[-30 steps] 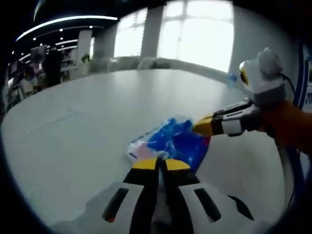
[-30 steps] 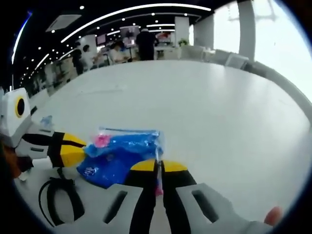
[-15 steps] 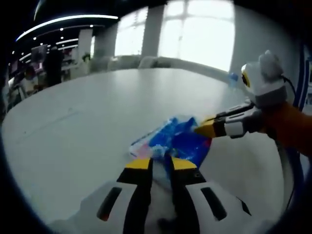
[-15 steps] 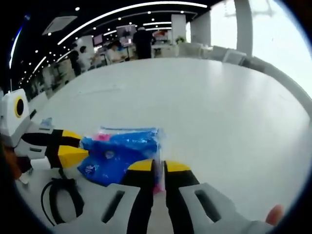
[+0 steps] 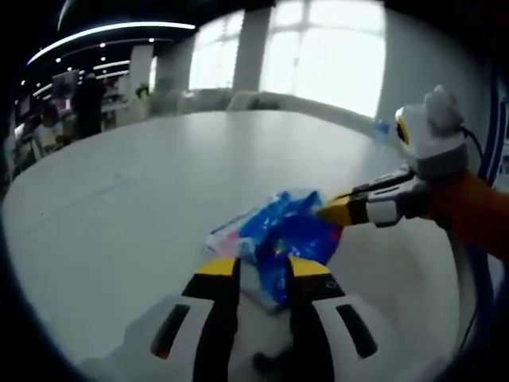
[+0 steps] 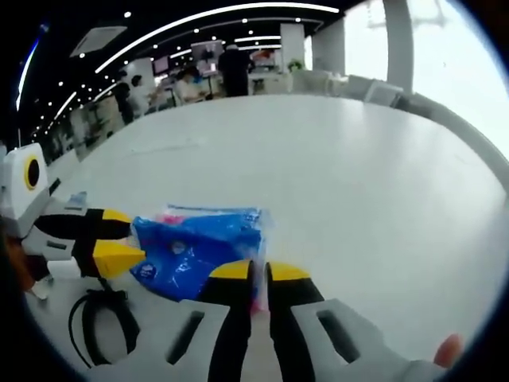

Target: Arrange the tabletop items into an orderly group along one side of the table until the central work area is clear of visible clutter.

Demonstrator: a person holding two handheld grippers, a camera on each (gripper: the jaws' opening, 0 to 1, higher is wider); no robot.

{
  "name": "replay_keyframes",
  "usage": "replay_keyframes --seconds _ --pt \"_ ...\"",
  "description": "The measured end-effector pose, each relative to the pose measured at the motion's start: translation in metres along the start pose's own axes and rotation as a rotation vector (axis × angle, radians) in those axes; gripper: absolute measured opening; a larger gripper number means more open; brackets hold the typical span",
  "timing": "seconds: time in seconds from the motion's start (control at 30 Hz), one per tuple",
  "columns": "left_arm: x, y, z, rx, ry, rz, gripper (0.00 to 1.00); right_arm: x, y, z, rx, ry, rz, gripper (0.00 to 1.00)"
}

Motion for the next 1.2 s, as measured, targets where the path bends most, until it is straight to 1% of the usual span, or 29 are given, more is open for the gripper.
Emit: replay_keyframes --seconds 0.4,0.67,0.87,0.97,1.2 --pt "-0.003 0.002 -0.003 -0.006 0.001 -0.008 0.26 -0.002 0.002 -0.004 -0.015 -0.009 0.014 0.08" --pt "-0.006 0.004 -0.006 -0.009 -0.001 -0.006 0.29 0.0 0.007 -0.01 -0.033 -0.016 0.01 0.1" --pt "-0.006 0.005 -0.01 -0.005 0.007 -0.016 0.33 0.001 0.012 -0.014 -0.047 -0.019 0.004 0.1" --pt "-0.007 0.005 -0.011 0.005 -0.004 -0.022 0.34 0.001 0.013 -0.016 -0.049 -0.019 0.003 0.1" --pt "-0.007 0.01 -0.021 -0.013 0.016 -0.025 0.38 0.003 0.016 -0.026 -0.064 -0.022 0.0 0.1"
Point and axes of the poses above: the point that each gripper's makers call its tool centre point, and the gripper's own axes: z roughly forward along the fingers, x roughly to its left, y roughly out of its top, the point moved 10 cm from there along -z, roughly backward along the fingers, and after that the axes turned 6 degrees about x, right-handed, at the moved point
